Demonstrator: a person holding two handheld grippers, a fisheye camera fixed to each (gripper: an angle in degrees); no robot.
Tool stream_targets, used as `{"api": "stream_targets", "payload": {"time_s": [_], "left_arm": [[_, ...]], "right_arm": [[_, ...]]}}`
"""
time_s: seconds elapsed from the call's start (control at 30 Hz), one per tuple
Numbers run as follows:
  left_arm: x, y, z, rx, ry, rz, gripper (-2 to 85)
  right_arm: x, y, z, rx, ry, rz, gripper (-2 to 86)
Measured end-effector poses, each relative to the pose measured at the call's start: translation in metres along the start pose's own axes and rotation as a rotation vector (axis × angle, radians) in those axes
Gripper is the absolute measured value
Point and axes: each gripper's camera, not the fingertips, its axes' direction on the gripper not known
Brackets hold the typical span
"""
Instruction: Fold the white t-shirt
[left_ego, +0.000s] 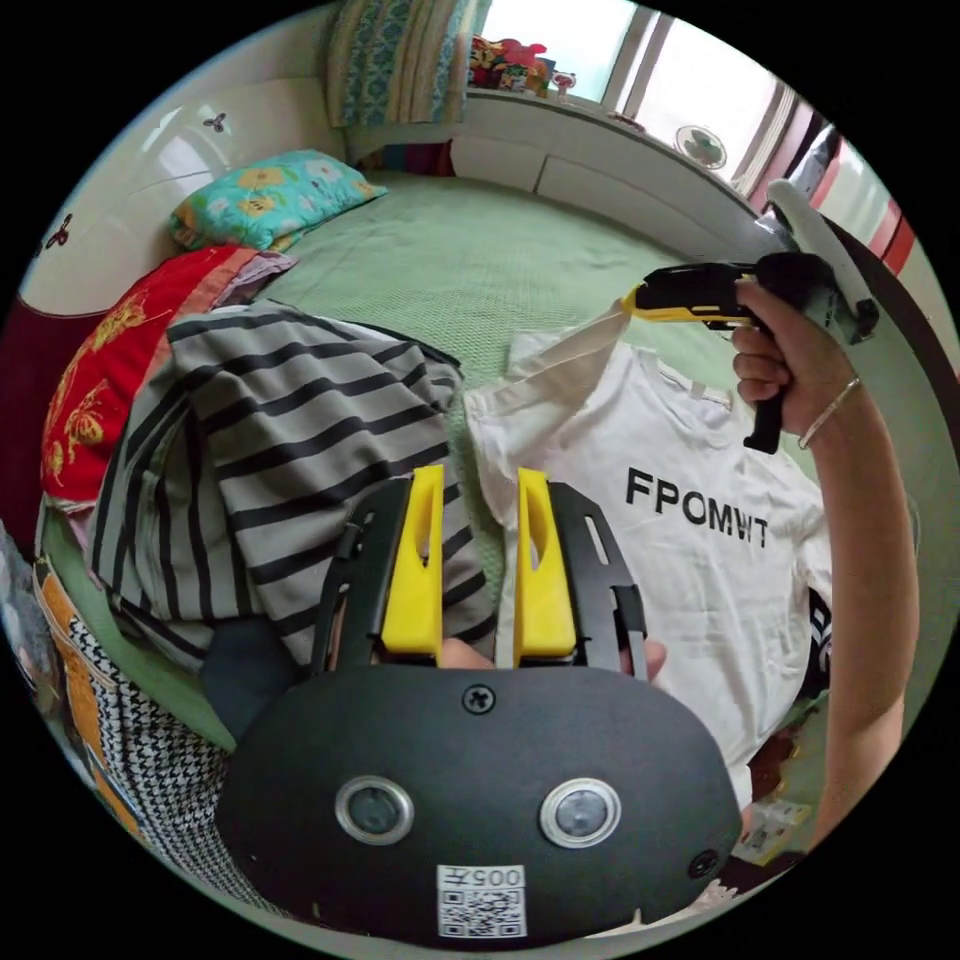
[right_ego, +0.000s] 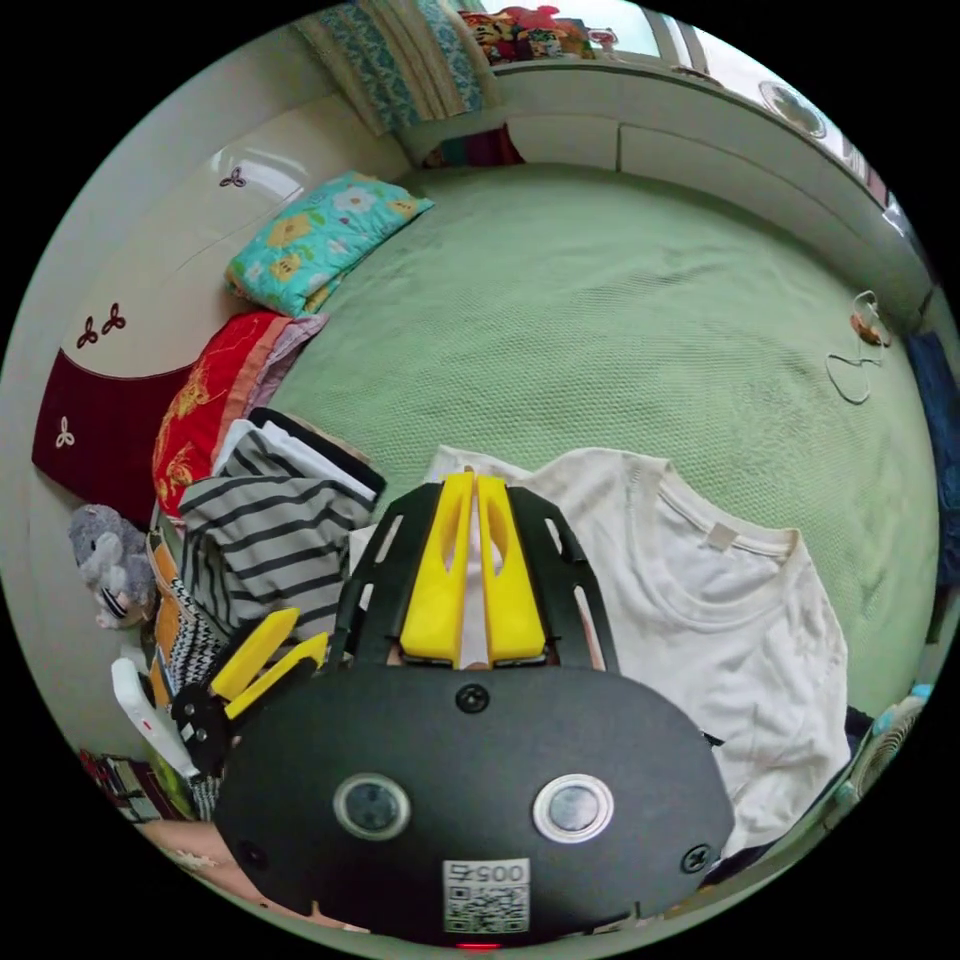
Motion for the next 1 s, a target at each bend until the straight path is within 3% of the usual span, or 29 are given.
{"api": "stream_targets", "payload": {"time_s": [0.2, 0.4, 0.63, 1.0], "left_arm": [[0.005, -0.009, 0.015, -0.002, 0.037, -0.02, 6.4], [0.004, -0.026, 0.052, -0.052, 0.038, -0.041, 8.4], [0.006, -0.033, 0.071, -0.055, 0.136, -0.06, 6.3], [0.039, -0.032, 0.049, 0.049, 0.116, 0.081, 0.5]], "right_arm": [[0.035, 0.013, 0.035, -0.072, 0.105, 0.081, 3.3], [0.003, 0.034, 0.016, 0.017, 0.042, -0.18, 10.2], [-0.012, 0.053, 0.025, 0.004, 0.066, -0.282, 10.7], [0.014, 0.059, 0.031, -0.018, 0.057, -0.209, 9.4]]}}
